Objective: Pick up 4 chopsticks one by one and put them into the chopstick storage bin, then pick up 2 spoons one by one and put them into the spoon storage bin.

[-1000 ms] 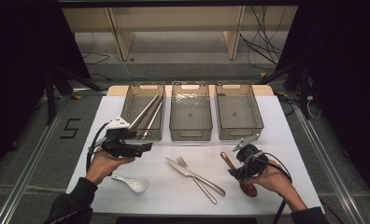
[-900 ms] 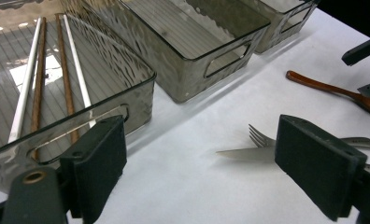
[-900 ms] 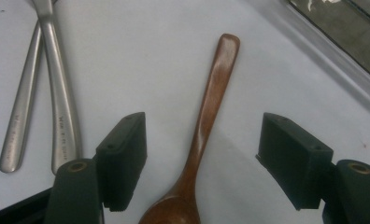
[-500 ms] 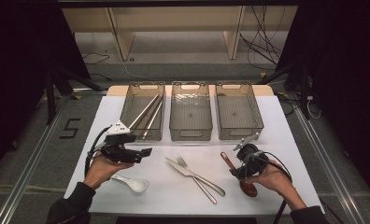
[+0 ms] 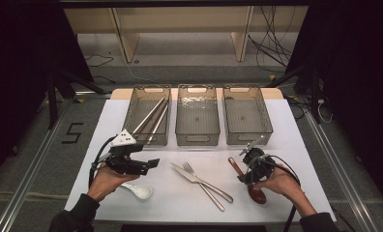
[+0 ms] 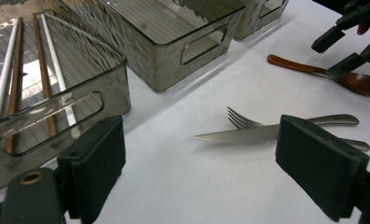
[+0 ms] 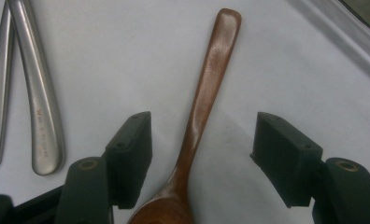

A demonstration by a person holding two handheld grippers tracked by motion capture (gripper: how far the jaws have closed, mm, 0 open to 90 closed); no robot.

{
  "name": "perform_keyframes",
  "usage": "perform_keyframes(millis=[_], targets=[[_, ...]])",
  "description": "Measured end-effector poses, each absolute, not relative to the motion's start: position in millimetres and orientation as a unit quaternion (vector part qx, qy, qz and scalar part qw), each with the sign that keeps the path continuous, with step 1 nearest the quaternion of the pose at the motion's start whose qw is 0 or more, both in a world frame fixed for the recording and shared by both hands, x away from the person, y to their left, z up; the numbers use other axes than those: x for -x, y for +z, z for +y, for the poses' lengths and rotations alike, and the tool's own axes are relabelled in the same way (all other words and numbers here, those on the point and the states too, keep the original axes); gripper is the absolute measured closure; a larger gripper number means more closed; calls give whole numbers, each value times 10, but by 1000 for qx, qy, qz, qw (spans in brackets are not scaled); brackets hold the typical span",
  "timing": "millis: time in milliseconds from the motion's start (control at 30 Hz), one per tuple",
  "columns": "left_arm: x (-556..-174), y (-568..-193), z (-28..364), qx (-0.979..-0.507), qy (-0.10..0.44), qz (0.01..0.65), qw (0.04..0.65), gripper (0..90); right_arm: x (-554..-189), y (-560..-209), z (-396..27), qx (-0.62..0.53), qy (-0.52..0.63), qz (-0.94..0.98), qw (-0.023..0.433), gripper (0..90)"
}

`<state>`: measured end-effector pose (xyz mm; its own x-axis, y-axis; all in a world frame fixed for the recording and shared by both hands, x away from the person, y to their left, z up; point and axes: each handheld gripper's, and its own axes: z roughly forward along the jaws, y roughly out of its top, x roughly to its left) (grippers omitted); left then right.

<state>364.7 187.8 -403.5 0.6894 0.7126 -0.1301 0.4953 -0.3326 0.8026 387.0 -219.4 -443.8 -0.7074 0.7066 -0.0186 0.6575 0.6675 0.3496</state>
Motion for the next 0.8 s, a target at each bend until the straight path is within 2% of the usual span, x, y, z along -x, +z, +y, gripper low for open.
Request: perform_keyframes(millis=[400, 800], targets=[[-3575, -4010, 1862, -804, 120, 369, 451, 154, -3893, -4478, -2153, -373, 140, 915, 67, 453], [-3525, -4023, 1835, -810, 121, 359, 448, 154, -3946, -4522, -2164, -377, 124, 917, 53, 581]])
